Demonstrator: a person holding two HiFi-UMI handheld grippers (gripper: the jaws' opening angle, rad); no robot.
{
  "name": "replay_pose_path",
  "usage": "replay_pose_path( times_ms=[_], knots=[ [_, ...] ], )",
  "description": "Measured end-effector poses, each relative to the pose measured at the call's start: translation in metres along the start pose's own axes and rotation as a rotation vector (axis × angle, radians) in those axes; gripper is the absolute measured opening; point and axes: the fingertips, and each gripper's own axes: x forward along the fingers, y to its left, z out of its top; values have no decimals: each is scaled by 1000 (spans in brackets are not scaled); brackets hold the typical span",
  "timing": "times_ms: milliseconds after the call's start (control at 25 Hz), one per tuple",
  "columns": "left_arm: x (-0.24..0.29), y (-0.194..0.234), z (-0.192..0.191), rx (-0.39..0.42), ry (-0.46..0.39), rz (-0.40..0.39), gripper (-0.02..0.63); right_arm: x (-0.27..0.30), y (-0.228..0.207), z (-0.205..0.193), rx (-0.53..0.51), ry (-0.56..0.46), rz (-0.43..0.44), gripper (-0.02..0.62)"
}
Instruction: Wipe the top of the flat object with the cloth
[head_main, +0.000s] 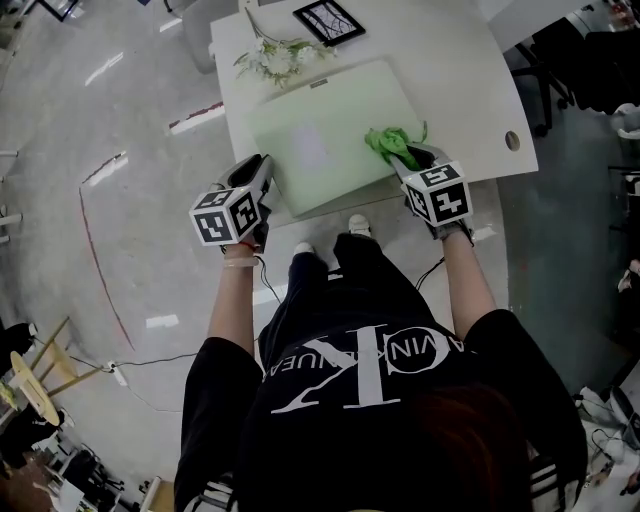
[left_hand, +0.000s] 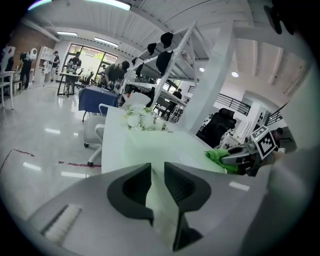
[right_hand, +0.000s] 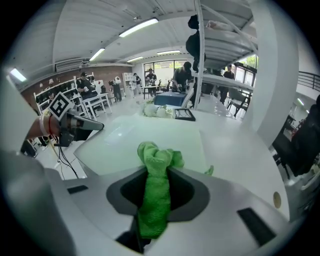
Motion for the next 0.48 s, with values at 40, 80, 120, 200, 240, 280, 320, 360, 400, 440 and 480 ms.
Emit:
replay_pose_path(
  times_ms=[40, 80, 120, 200, 240, 280, 320, 360, 400, 440, 480],
  knots=[
    [0, 0, 0, -1, -1, 2, 91, -1, -5, -1, 5, 0, -7, 84],
    [0, 0, 0, -3, -2, 3, 91, -2, -11, -3, 11, -1, -14, 84],
    [0, 1, 0, -4, -3, 4, 91, -3, -17, -4, 18, -2, -22, 84],
    [0, 1, 0, -6, -8, 4, 91, -5, -29, -7, 36, -4, -38, 84],
    [0, 1, 0, -7, -11, 4, 91, -6, -35, -9, 47, -5, -49, 84],
    [1, 1, 0, -9, -12, 4, 91, -7, -42, -10, 58, -5, -62, 84],
    [1, 1, 0, -10, -13, 5, 92, -8, -48, -12, 69, -6, -77, 84],
    [1, 2, 0, -10, -13, 6, 91, -9, -53, -13, 77, -7, -91, 84],
    [1, 2, 0, -11, -14, 7, 91, -10, -58, -15, 83, -9, -101, 84],
    [1, 1, 0, -12, -16, 7, 91, -10, -61, -16, 88, -11, -106, 84],
    [0, 1, 0, -15, -18, 8, 91, -11, -63, -16, 94, -13, -109, 84]
  ],
)
